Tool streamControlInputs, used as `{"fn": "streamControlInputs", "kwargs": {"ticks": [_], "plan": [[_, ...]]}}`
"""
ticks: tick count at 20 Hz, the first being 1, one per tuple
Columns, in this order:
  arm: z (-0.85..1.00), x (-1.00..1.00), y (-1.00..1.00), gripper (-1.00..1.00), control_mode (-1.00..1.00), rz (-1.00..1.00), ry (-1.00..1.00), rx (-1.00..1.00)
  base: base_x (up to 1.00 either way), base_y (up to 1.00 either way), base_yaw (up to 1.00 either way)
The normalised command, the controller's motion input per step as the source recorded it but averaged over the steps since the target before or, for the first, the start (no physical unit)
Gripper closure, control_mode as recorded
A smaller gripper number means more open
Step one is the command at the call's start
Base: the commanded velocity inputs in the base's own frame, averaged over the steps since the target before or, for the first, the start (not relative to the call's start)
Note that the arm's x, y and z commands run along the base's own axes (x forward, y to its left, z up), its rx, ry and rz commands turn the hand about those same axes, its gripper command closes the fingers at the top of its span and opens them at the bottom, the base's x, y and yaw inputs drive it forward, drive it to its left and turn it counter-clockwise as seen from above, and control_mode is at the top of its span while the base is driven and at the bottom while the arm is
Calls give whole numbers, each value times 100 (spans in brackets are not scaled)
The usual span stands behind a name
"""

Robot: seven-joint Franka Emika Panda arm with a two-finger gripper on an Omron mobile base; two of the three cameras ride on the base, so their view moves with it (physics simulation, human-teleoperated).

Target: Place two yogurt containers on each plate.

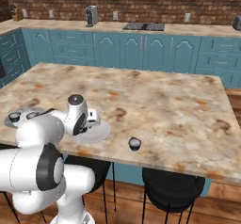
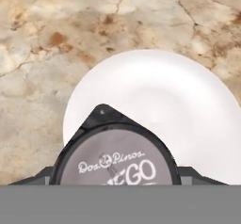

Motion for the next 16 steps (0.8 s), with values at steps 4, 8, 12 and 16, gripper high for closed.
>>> {"fn": "streamControlInputs", "kwargs": {"ticks": [4,8,12,16], "plan": [[-11,42,0,100,-100,0,0,0,0,0,0],[-28,19,0,100,-100,2,1,0,0,0,0],[-21,10,0,-100,-100,2,0,-1,0,0,0],[-9,8,5,-100,-100,0,0,-3,0,0,0]]}}
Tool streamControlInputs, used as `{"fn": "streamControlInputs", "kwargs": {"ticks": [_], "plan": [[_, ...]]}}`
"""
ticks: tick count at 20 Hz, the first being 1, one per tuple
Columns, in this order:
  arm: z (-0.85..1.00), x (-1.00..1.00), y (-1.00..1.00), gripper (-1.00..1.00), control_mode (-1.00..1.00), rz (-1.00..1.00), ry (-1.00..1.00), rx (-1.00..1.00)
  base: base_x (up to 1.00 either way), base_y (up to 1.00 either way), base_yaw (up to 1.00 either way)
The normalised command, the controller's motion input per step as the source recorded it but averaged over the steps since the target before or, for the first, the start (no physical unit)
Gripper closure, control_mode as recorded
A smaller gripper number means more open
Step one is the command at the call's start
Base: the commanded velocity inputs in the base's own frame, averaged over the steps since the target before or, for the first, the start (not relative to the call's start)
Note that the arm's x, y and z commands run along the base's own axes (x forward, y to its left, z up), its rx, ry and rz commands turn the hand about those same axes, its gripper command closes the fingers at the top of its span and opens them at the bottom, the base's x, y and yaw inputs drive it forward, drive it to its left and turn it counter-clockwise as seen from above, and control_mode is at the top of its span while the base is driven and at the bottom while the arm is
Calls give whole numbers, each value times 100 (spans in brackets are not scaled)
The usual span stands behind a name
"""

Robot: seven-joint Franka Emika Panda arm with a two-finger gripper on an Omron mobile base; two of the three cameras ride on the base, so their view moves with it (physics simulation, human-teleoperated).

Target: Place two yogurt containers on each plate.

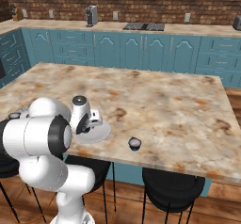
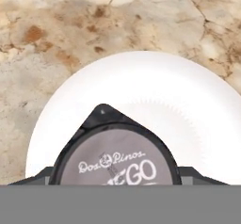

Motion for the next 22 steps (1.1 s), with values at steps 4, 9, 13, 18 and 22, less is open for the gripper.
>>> {"fn": "streamControlInputs", "kwargs": {"ticks": [4,9,13,18,22], "plan": [[10,-5,0,-100,-100,0,0,-1,0,0,0],[42,-2,0,-100,-100,0,0,0,0,0,0],[59,-13,-8,-100,-100,0,0,0,0,0,0],[48,-10,-84,-100,-100,-11,0,0,0,0,0],[38,-16,-85,-100,-100,-35,10,0,0,0,0]]}}
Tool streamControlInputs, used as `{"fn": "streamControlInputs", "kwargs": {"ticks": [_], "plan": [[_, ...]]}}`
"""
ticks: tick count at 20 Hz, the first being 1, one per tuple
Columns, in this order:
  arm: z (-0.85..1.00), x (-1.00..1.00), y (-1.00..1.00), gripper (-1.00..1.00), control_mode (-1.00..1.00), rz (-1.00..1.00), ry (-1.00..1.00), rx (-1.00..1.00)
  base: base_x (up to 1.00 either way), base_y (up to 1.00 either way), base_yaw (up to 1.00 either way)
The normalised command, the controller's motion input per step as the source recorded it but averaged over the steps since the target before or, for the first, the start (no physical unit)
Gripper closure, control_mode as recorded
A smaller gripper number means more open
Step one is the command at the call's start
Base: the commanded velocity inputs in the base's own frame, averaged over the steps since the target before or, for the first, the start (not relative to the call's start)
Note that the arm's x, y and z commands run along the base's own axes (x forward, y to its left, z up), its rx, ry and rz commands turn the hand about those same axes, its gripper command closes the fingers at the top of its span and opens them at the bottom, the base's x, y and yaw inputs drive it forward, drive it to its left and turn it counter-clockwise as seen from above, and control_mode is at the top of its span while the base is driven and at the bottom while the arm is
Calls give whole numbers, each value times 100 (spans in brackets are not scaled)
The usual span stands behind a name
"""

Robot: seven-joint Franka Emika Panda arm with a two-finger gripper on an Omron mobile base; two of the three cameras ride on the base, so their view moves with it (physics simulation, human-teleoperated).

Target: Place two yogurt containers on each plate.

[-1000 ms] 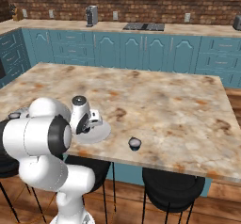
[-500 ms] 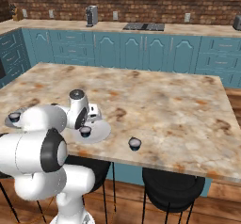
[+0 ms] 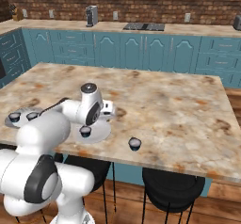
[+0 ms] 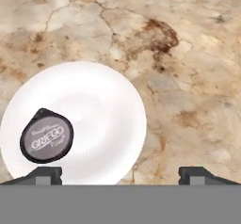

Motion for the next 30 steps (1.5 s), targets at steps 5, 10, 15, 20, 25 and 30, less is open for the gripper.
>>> {"fn": "streamControlInputs", "kwargs": {"ticks": [5,10,15,20,25,30], "plan": [[2,-26,-92,-100,-100,-49,9,0,0,0,0],[0,-26,-87,-100,-100,-34,4,1,0,0,0],[-1,-17,-68,-100,-100,-9,8,2,0,0,0],[-17,-3,-17,-100,-100,-1,8,2,0,0,0],[-31,0,-6,-100,-100,0,10,8,0,0,0],[-16,1,-19,-100,-100,0,10,8,0,0,0]]}}
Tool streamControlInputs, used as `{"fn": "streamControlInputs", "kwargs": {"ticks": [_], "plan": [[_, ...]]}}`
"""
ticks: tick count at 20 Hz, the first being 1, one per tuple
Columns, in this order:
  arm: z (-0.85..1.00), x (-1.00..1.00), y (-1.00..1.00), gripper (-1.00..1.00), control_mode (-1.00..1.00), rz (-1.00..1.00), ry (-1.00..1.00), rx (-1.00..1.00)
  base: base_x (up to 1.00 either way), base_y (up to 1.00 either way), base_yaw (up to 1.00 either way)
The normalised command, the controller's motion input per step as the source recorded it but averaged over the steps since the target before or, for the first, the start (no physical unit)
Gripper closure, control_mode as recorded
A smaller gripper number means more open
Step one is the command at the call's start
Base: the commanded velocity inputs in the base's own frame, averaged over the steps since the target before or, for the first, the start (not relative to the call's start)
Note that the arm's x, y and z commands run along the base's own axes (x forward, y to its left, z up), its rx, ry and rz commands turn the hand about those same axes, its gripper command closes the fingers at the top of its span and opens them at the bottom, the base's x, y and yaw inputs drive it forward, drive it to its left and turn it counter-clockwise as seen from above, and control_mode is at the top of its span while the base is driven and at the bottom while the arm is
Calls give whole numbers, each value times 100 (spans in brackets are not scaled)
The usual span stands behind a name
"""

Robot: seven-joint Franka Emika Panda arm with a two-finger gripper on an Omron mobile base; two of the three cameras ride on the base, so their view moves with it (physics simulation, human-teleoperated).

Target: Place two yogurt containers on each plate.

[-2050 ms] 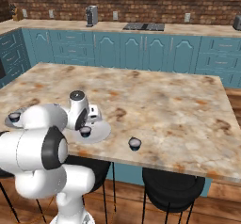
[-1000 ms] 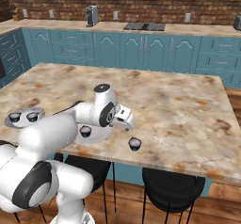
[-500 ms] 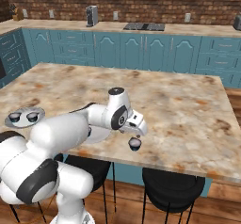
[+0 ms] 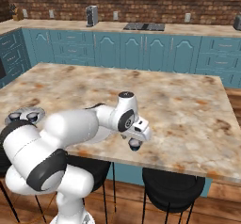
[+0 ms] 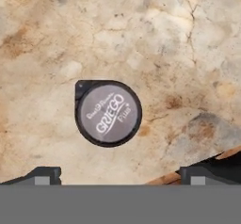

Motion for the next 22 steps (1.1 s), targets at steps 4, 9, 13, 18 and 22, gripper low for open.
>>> {"fn": "streamControlInputs", "kwargs": {"ticks": [4,9,13,18,22], "plan": [[-13,24,-9,-100,-100,0,5,2,0,0,0],[-24,23,0,-100,-100,0,1,0,0,0,0],[-29,8,0,-100,-100,0,0,0,0,0,0],[-30,0,0,-100,-100,0,0,0,0,0,0],[-26,1,0,-100,-100,0,0,0,0,0,0]]}}
